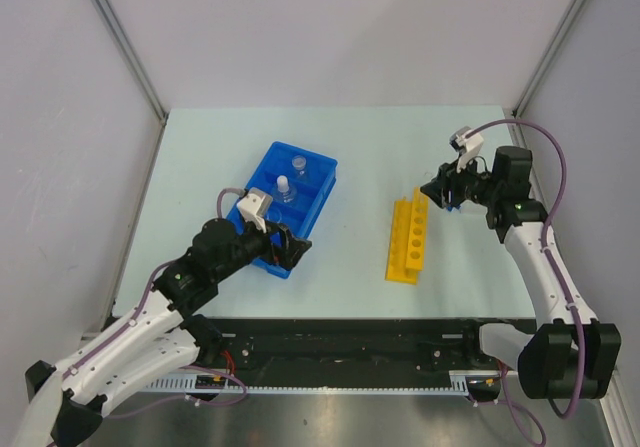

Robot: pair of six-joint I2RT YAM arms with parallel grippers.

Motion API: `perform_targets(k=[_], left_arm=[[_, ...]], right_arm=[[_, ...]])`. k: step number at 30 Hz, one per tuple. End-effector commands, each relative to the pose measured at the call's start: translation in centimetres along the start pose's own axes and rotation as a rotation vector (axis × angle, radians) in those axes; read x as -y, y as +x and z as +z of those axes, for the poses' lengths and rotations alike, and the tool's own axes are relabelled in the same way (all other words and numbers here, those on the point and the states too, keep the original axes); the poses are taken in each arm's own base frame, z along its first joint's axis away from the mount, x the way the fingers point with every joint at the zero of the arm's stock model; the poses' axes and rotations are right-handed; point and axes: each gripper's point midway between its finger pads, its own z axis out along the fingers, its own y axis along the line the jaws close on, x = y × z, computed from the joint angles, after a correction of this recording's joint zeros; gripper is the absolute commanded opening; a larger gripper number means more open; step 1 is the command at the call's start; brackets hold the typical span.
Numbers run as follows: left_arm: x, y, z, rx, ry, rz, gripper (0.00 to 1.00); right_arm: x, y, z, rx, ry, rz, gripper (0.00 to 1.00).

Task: Organize the chemistry lab equipment

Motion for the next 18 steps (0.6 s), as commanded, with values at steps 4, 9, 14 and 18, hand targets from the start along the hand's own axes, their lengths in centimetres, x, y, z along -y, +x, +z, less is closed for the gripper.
perform_targets(k=[4, 9, 14, 18], left_arm=[[-0.9, -0.6, 0.5, -0.087, -0.096, -0.045, 1.00], [-2.3, 2.2, 2.2, -0.301, -0.167, -0.020, 1.00], [-4.0, 2.3, 4.8, -0.406, -0.256, 0.043, 0.98], [-5.7, 3.7, 8.2, -0.545, -0.320, 0.104, 0.82]], right_arm=[[-2.2, -0.3, -1.9, 0.012, -0.181, 0.035, 0.63], [-2.5, 1.0, -2.5, 0.010, -0.233, 0.065, 0.73], [-1.9, 1.6, -3.3, 0.044, -0.221, 0.092, 0.78], [-1.5, 1.7, -3.7, 0.054, -0.216, 0.102, 0.78]])
